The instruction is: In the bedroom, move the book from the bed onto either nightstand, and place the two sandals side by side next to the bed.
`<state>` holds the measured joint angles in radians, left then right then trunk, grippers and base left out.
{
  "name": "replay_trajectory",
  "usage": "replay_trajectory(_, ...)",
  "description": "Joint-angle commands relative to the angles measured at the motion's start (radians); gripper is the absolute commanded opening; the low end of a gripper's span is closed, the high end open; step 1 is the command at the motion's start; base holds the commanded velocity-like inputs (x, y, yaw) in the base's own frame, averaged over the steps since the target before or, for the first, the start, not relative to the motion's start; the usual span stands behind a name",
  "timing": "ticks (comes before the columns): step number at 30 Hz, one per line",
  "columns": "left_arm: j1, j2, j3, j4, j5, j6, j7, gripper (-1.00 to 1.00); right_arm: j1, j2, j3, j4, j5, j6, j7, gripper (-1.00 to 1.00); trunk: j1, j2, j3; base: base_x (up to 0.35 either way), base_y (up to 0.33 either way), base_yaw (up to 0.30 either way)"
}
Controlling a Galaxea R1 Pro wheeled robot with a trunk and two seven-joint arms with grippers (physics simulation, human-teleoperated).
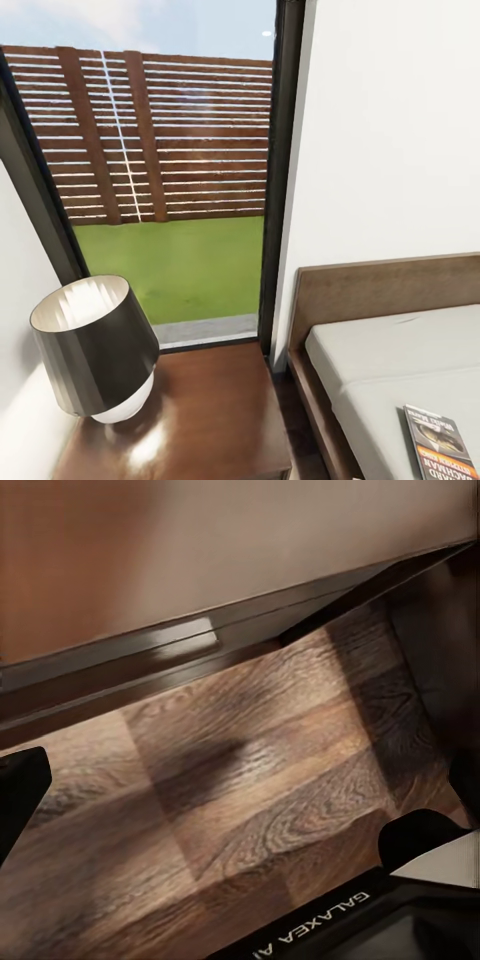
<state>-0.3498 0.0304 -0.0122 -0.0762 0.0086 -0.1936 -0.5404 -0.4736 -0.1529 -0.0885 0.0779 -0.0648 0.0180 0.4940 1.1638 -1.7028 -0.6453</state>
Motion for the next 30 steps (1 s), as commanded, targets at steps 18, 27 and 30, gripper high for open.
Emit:
replay_trajectory(18,0.0,0.0,-0.002,0.001,0.001,-0.004,-0.002,1.0,-0.001,0.001,-0.007,0.003,-0.006,0.002,0.003,1.0,-0.069,0.126,0.056,0.0,0.0,0.0)
replay_trajectory(27,-0.001,0.0,-0.002,0.001,0.001,-0.004,-0.002,1.0,-0.001,0.001,-0.007,0.003,-0.006,0.002,0.003,1.0,-0.104,0.189,0.084,0.0,0.0,0.0)
replay_trajectory(30,0.0,0.0,-0.002,0.001,0.001,-0.004,-0.002,1.0,-0.001,0.001,-0.007,0.003,-0.006,0.002,0.003,1.0,-0.115,0.21,0.093,0.0,0.0,0.0)
